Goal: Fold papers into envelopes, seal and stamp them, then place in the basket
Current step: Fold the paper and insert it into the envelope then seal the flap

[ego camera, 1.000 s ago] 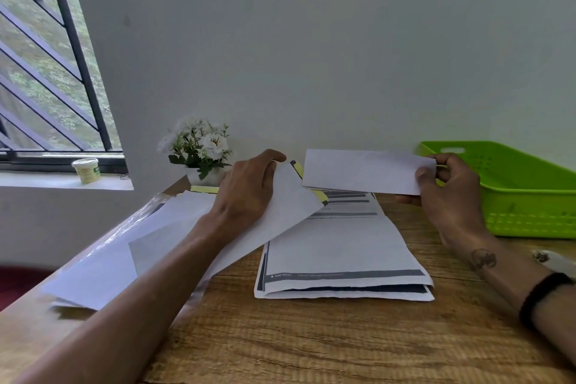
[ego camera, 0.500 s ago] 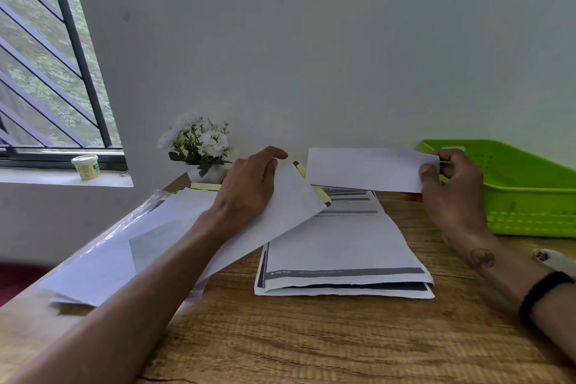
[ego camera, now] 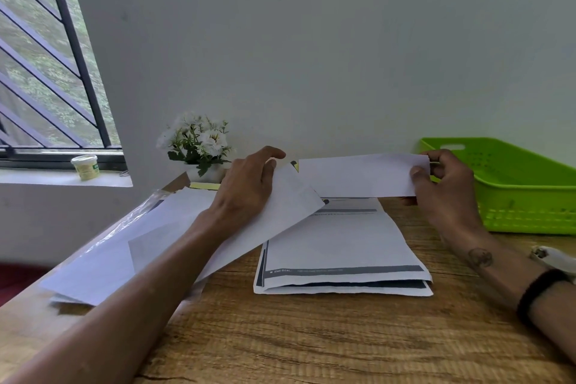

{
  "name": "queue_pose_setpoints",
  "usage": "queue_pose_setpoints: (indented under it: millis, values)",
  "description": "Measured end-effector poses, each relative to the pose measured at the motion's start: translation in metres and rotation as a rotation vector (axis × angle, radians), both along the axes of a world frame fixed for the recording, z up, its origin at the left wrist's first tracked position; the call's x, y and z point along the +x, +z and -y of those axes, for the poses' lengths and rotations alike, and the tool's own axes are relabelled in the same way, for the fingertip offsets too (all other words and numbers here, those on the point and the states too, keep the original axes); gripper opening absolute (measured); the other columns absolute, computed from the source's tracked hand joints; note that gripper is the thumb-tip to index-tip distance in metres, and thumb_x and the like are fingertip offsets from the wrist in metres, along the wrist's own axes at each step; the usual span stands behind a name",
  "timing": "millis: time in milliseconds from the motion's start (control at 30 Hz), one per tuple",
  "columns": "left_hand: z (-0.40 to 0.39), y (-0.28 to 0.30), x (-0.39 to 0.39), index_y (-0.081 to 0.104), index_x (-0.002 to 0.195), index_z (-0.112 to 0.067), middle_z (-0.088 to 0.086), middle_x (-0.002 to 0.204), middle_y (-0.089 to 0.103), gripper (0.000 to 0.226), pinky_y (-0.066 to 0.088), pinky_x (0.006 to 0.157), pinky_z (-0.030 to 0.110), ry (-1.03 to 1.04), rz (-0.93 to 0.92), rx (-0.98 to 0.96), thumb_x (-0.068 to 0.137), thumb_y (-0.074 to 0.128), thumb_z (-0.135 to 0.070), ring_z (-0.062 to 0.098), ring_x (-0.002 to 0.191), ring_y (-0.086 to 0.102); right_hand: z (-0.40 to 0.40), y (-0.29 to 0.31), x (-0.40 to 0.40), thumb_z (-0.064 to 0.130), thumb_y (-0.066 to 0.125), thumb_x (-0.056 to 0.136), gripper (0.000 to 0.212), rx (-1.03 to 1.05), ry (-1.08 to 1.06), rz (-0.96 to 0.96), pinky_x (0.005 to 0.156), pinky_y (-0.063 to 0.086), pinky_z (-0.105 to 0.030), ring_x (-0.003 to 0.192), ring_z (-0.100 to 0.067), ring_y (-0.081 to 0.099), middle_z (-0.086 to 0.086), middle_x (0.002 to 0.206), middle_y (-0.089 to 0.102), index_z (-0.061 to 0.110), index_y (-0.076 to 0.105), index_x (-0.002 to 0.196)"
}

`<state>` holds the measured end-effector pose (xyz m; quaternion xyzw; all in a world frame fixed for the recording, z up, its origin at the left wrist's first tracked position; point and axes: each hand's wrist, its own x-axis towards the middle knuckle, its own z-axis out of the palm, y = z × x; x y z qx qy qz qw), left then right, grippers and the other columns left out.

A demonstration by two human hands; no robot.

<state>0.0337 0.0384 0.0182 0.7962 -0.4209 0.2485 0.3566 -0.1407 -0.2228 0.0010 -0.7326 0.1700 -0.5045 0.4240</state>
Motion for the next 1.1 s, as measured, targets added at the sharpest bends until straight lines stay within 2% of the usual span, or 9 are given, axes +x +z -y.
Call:
queue_pose_setpoints:
  millis: [67,133,200,267,400,500,600,933,1100]
  values:
    - [0.001,0.001,-0.002,0.064,0.128,-0.027,-0.013,0.072,0.059,0.028,0.037,0.062,0.029,-0.01,-0.005,0.015,0.11,0.043,-0.021,0.007,0.063,0.055,0.0,-0.001,0.0,0.007,0.058,0.101,0.015,-0.004,-0.002,-0.011,0.052,0.052,-0.017,0.077,-0.006,0.065,0.006,0.091,0.065,0.02,0.059,0.108]
    - [0.002,0.001,-0.005,0.064,0.128,-0.027,-0.014,0.07,0.059,0.028,0.037,0.059,0.028,-0.018,0.0,0.035,0.11,0.043,-0.021,0.006,0.063,0.056,0.001,-0.001,0.0,0.007,0.058,0.101,0.015,0.003,0.016,-0.015,0.048,0.052,-0.014,0.076,-0.012,0.067,0.0,0.094,0.067,0.02,0.06,0.108]
    - [0.002,0.002,-0.007,0.065,0.129,-0.026,-0.017,0.068,0.056,0.028,0.035,0.056,0.02,-0.021,0.01,0.055,0.111,0.044,-0.021,0.002,0.06,0.054,0.002,-0.001,0.001,0.007,0.058,0.1,0.014,0.007,0.031,-0.024,0.046,0.053,-0.016,0.074,-0.02,0.069,-0.006,0.097,0.069,0.019,0.061,0.108]
    - [0.003,0.003,-0.01,0.065,0.129,-0.026,-0.019,0.065,0.053,0.028,0.031,0.054,0.014,-0.025,0.014,0.063,0.111,0.044,-0.02,0.0,0.057,0.052,0.001,-0.001,0.001,0.005,0.058,0.1,0.014,0.013,0.044,-0.028,0.044,0.051,-0.014,0.072,-0.015,0.067,-0.007,0.095,0.069,0.017,0.061,0.107]
    - [0.003,0.004,-0.013,0.066,0.13,-0.025,-0.019,0.062,0.05,0.029,0.034,0.054,0.012,-0.033,0.014,0.069,0.11,0.045,-0.019,-0.002,0.055,0.052,0.001,-0.002,0.001,0.006,0.059,0.099,0.015,0.013,0.052,-0.048,0.053,0.062,-0.033,0.081,-0.023,0.071,-0.008,0.095,0.072,0.02,0.063,0.105]
    - [0.003,0.006,-0.015,0.065,0.13,-0.025,-0.019,0.061,0.049,0.029,0.034,0.054,0.012,-0.035,0.014,0.075,0.11,0.045,-0.019,-0.003,0.056,0.053,0.003,-0.003,0.002,0.007,0.06,0.099,0.014,0.008,0.055,-0.062,0.048,0.055,-0.02,0.079,-0.016,0.069,-0.005,0.094,0.072,0.02,0.063,0.105]
    - [0.003,0.006,-0.017,0.065,0.129,-0.025,-0.02,0.06,0.049,0.029,0.033,0.054,0.012,-0.042,0.016,0.079,0.111,0.045,-0.019,-0.006,0.057,0.054,0.002,-0.003,0.002,0.005,0.059,0.099,0.013,0.031,0.09,-0.075,0.045,0.054,-0.02,0.075,-0.017,0.068,-0.011,0.096,0.072,0.016,0.063,0.105]
    - [0.008,0.002,-0.021,0.062,0.131,-0.033,-0.013,0.071,0.064,0.029,0.039,0.061,0.024,-0.074,0.038,0.151,0.111,0.044,-0.023,0.005,0.062,0.058,-0.001,-0.004,0.002,0.005,0.06,0.099,0.014,0.044,0.133,-0.122,0.055,0.062,-0.036,0.08,-0.025,0.072,-0.014,0.099,0.074,0.016,0.064,0.107]
    - [0.009,0.001,-0.023,0.061,0.132,-0.033,-0.004,0.082,0.073,0.029,0.045,0.065,0.033,-0.091,0.049,0.153,0.111,0.044,-0.024,0.015,0.069,0.063,-0.009,-0.003,0.001,0.003,0.059,0.1,0.013,0.098,0.19,-0.129,0.049,0.06,-0.033,0.077,-0.021,0.07,-0.015,0.101,0.072,0.013,0.064,0.107]
